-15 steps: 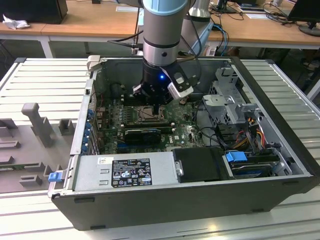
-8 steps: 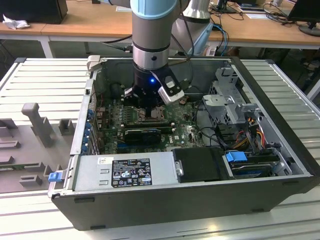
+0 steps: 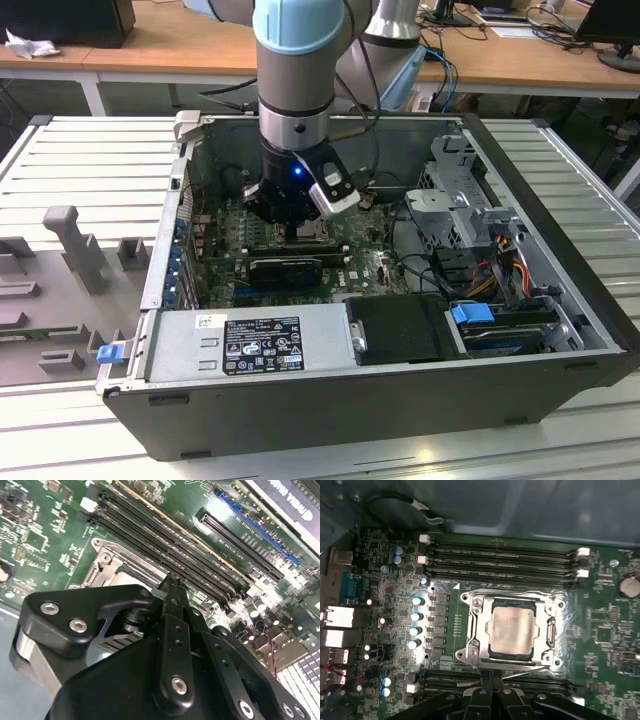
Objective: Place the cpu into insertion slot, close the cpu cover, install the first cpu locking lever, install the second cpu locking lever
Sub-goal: 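Install the second cpu locking lever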
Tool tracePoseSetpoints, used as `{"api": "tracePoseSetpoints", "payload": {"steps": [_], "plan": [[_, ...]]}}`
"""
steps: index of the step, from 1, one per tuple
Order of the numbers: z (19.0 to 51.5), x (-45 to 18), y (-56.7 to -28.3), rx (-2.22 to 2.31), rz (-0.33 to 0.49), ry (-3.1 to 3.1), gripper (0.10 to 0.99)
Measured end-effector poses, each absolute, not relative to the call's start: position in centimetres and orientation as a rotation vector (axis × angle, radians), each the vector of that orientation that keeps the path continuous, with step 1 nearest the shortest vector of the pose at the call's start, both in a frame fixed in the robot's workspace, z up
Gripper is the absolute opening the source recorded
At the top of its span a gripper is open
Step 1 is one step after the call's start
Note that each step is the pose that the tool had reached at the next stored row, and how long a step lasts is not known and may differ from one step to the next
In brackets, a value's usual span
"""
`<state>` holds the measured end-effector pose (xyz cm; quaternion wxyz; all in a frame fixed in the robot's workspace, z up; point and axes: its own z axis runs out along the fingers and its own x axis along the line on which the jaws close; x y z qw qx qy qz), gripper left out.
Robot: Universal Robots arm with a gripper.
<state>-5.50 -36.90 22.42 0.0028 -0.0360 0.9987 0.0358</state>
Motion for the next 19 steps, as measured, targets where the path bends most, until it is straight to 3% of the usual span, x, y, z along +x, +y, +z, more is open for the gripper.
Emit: {"api": "tracePoseSetpoints", "payload": {"steps": [4,19], "plan": [[21.4,-5.9,-36.9,-0.116,0.113,3.132,0.106],[20.9,-7.3,-39.1,-0.149,0.309,3.113,0.106]]}}
